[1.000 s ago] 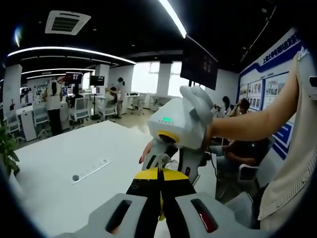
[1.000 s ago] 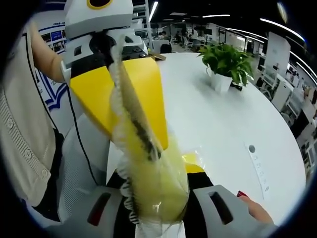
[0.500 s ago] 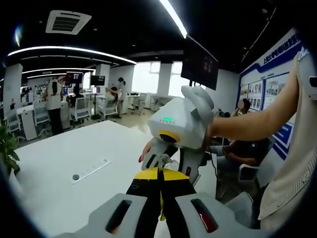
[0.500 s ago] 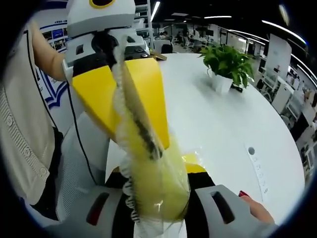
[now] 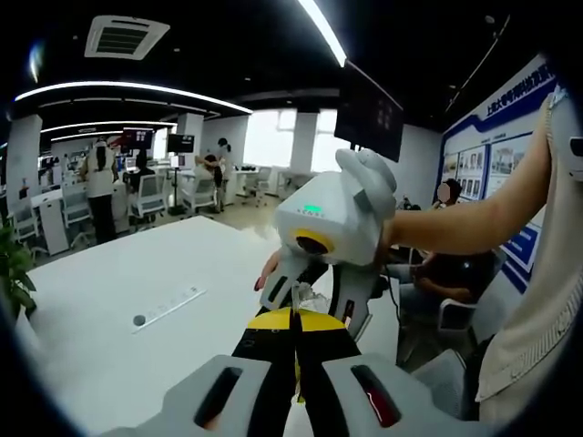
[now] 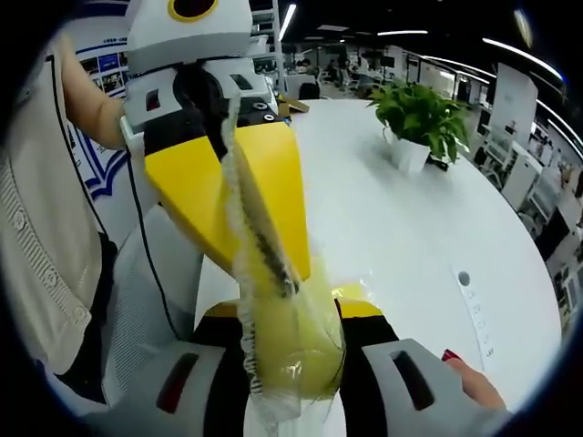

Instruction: Compare the silicone blocks by pressing each to a similar depth, holding the contact briefly, and releasing to observe deformation and rebound differences across the visible hardness samples.

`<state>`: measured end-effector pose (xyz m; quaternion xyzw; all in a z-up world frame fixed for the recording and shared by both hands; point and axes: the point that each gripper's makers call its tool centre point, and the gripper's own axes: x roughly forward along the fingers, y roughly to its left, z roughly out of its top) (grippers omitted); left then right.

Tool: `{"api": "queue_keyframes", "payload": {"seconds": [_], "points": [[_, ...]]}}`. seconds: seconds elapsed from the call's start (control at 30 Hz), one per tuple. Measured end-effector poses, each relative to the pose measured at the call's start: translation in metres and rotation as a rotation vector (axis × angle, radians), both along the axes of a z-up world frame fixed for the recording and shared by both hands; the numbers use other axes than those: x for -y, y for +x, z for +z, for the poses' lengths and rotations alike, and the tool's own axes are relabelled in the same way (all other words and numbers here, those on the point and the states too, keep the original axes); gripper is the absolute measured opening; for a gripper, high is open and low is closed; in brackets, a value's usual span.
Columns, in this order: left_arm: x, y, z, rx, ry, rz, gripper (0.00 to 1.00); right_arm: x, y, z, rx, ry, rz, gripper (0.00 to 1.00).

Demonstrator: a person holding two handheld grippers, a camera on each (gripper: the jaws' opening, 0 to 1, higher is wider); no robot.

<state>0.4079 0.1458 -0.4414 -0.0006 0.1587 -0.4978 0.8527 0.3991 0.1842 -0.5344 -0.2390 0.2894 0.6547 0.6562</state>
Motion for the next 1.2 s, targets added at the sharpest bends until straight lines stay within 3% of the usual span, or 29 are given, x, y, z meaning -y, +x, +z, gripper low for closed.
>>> {"api": "queue_keyframes", "payload": {"seconds": [0.87, 1.2], "points": [[0.0, 0.0, -0.007, -0.018, 0.019, 0.011, 0.0, 0.011, 0.001, -0.001, 0.008, 0.0, -0.019, 0.35], [0.002, -0.001, -0.007, -0.02, 0.018, 0.007, 0.0, 0.014, 0.001, -0.002, 0.013, -0.003, -0.026, 0.42]]}}
